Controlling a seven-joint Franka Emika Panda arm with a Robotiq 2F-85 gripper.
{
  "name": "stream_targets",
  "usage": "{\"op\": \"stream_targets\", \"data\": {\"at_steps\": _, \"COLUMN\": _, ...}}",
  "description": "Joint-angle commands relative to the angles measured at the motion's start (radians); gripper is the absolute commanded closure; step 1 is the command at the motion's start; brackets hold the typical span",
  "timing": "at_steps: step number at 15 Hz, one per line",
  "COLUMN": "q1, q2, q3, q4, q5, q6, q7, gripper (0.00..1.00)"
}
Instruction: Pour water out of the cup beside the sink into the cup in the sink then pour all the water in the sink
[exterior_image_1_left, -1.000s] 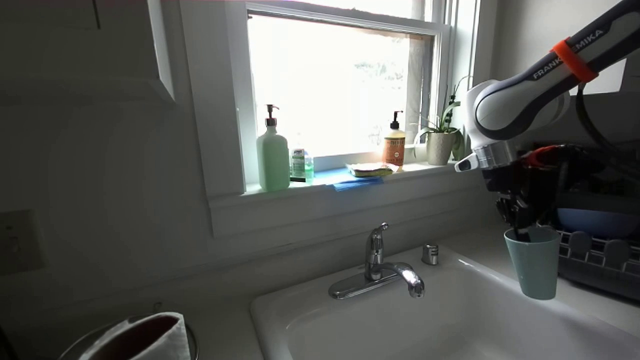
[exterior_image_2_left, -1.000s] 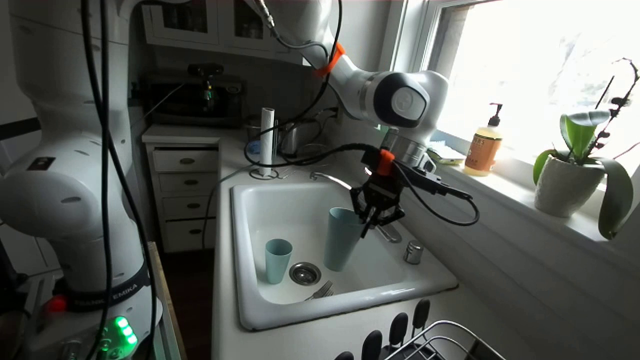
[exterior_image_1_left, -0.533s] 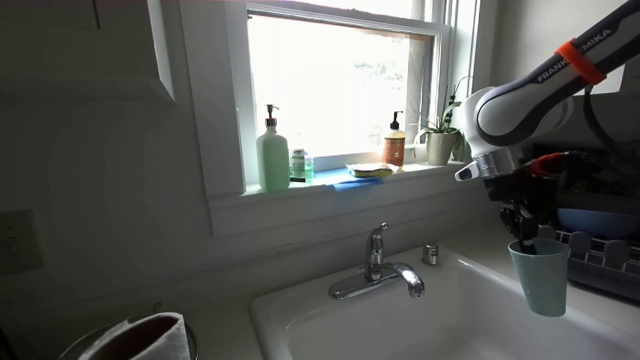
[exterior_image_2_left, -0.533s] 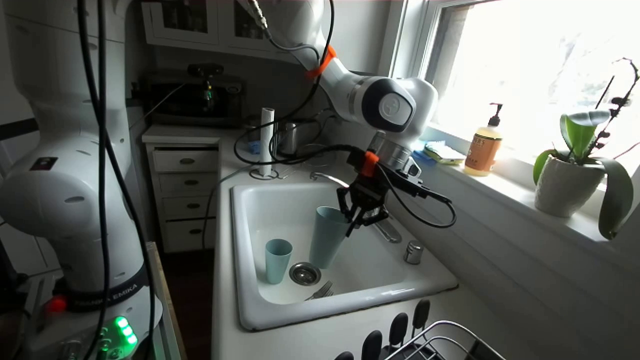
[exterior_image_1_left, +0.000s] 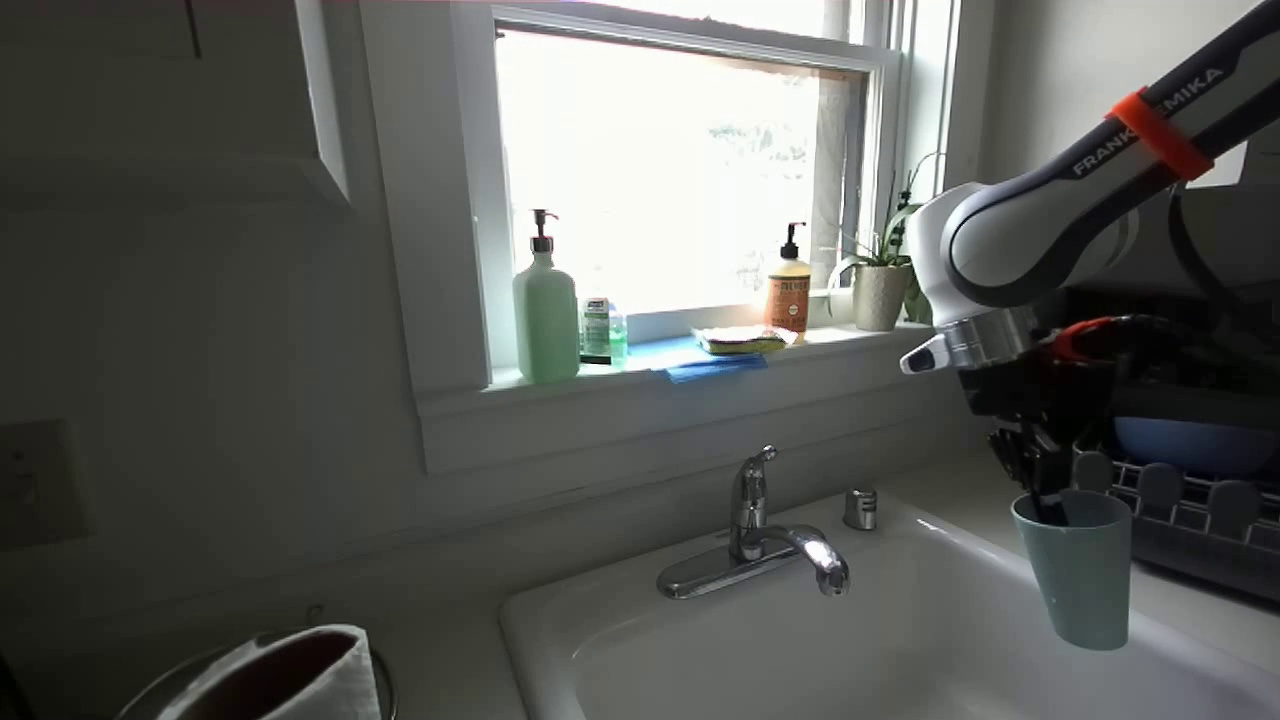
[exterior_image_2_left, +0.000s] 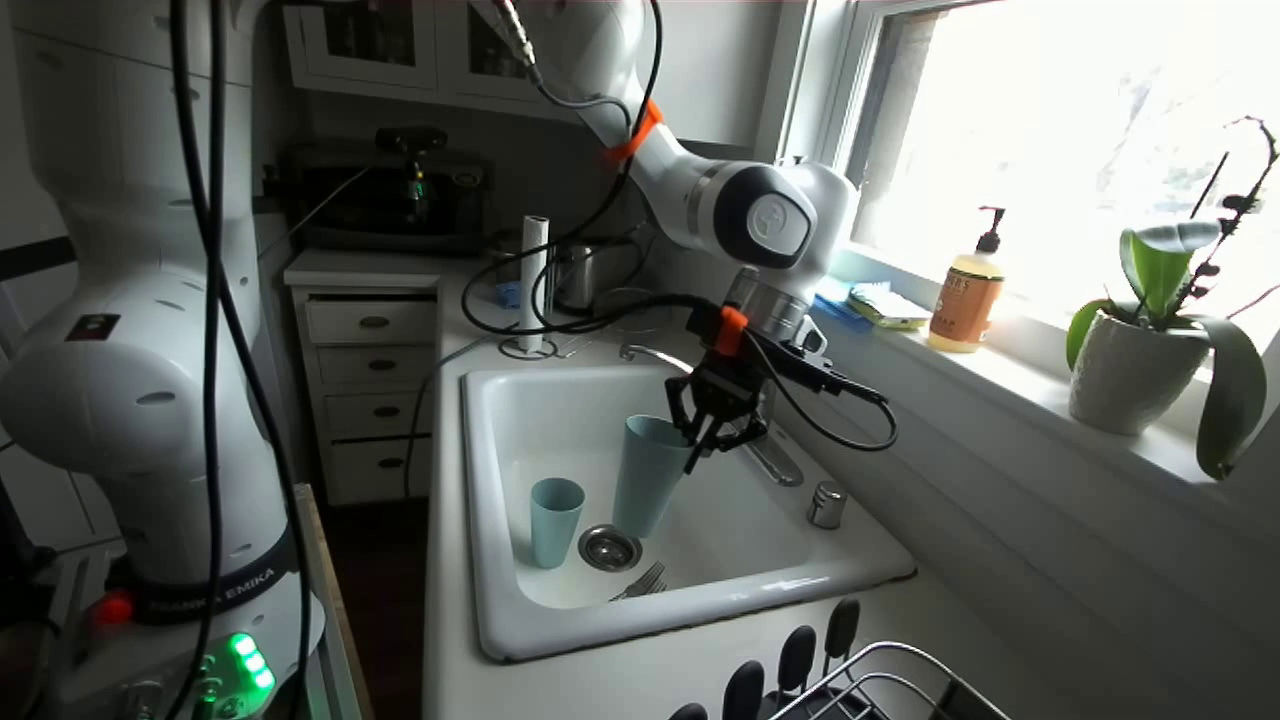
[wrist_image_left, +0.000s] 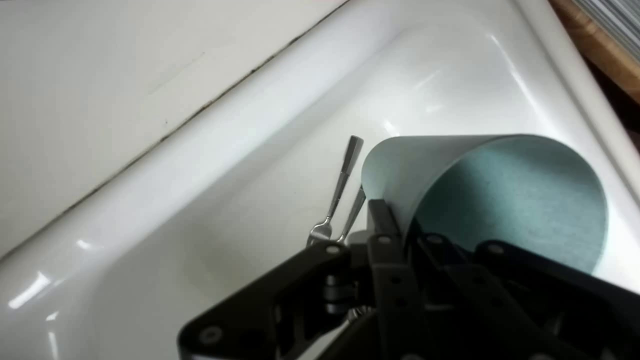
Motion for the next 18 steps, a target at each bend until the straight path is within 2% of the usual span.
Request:
{"op": "stream_targets", "data": {"at_steps": 1, "q1": 0.043, "q2": -0.020, "q3": 0.027, "q4": -0.088, "q5": -0.020, "q6": 0.098, "q7": 0.031, "gripper": 0.99}}
{"op": "stream_targets", "data": {"at_steps": 6, "q1": 0.096, "q2": -0.031, "q3": 0.063, "q4": -0.223, "q5": -0.008, "q6": 0.296, "q7": 0.163, "gripper": 0.99}}
{"op": "stream_targets", "data": {"at_steps": 11, "q1": 0.148, "q2": -0.046, "q3": 0.087, "q4": -0.341, "q5": -0.085, "q6": 0.510, "q7": 0.347, "gripper": 0.99}}
{"op": "stream_targets", "data": {"at_steps": 14, "q1": 0.182, "q2": -0.045, "q3": 0.086, "q4": -0.390, "q5": -0.196, "q6": 0.638, "q7": 0.509, "gripper": 0.99}}
{"op": "stream_targets", "data": {"at_steps": 18, "q1": 0.237, "q2": -0.042, "q3": 0.066, "q4": -0.420, "q5": -0.437, "q6": 0.716, "q7": 0.772, "gripper": 0.99}}
